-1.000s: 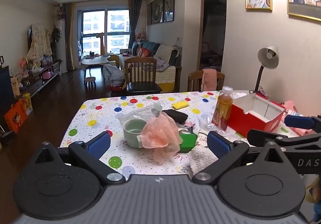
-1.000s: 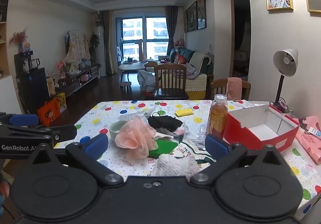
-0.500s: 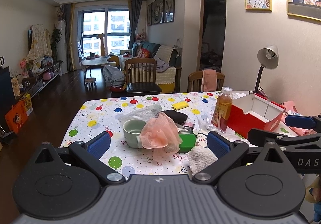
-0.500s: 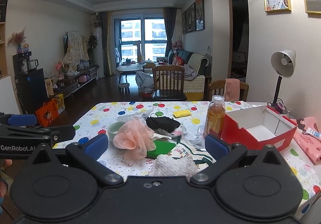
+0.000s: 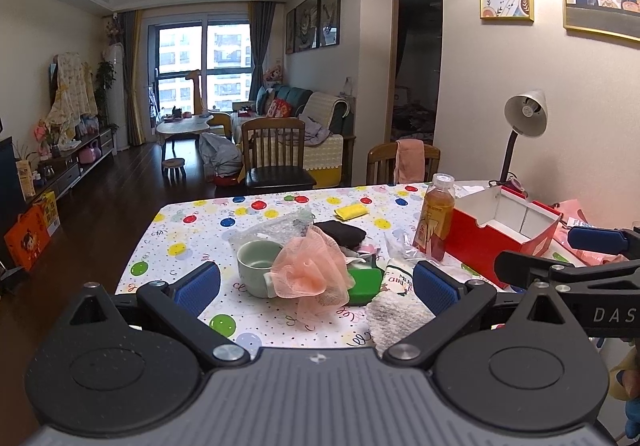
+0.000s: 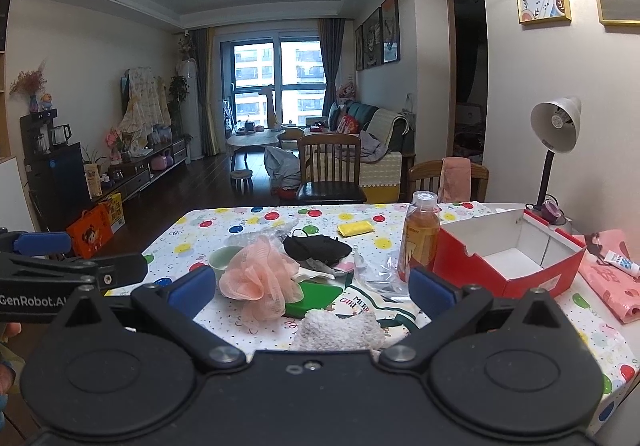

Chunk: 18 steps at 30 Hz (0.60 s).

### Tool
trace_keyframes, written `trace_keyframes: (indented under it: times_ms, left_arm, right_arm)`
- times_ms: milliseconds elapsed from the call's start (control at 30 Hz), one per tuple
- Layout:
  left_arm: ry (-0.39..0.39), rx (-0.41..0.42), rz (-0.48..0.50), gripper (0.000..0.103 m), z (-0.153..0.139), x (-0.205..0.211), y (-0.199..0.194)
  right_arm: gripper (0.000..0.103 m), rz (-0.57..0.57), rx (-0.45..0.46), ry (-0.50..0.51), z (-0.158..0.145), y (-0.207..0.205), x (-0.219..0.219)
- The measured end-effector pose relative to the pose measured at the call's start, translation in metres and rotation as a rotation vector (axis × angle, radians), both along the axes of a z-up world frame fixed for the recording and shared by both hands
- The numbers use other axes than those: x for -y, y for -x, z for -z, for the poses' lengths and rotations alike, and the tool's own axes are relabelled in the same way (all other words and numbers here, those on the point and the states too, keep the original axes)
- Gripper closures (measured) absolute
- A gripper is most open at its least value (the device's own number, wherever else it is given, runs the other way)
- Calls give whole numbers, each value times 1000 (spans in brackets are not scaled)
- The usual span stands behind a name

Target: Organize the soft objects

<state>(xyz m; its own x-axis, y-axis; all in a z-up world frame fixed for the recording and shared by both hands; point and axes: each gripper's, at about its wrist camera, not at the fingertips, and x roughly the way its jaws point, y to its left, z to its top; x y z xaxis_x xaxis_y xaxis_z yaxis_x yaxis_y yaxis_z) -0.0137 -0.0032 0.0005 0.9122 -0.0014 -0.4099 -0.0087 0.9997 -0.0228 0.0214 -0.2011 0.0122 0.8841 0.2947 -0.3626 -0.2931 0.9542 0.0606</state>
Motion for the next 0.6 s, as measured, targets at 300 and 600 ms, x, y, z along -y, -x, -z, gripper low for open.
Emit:
trace_keyframes:
  times_ms: [300, 600]
  left_arm:
    - [-1, 4, 7, 0, -1, 3, 0]
    - [1, 0, 9, 0, -1, 3, -1]
  right_arm:
    - [0, 2, 2, 1, 1, 0, 2]
    - [0, 3, -1, 1, 1, -2, 5]
